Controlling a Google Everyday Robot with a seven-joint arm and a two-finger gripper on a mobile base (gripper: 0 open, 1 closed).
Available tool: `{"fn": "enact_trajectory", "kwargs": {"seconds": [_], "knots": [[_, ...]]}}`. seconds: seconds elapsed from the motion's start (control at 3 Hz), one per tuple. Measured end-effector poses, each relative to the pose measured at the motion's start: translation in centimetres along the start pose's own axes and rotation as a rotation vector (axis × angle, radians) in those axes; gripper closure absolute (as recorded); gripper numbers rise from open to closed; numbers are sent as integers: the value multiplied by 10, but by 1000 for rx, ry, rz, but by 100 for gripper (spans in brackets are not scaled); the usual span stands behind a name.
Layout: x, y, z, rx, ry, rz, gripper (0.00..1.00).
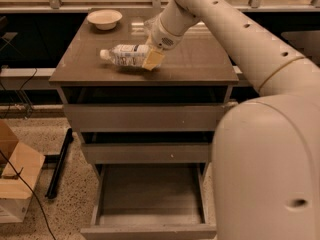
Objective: Place blue plastic bottle into bottom drawer
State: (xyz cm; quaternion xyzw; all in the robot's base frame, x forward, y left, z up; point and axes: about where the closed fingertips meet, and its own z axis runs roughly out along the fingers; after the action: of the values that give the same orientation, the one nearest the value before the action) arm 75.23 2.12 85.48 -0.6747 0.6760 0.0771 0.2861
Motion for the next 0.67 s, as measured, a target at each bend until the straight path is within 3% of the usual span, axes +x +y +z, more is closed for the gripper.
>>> {"fn": "enact_trajectory", "kwargs": {"seconds": [0.33,0.67], "knots": [[-23,20,-66,134,-72,-67,100],[-60,70,-145,263,-161,-124,100]]}}
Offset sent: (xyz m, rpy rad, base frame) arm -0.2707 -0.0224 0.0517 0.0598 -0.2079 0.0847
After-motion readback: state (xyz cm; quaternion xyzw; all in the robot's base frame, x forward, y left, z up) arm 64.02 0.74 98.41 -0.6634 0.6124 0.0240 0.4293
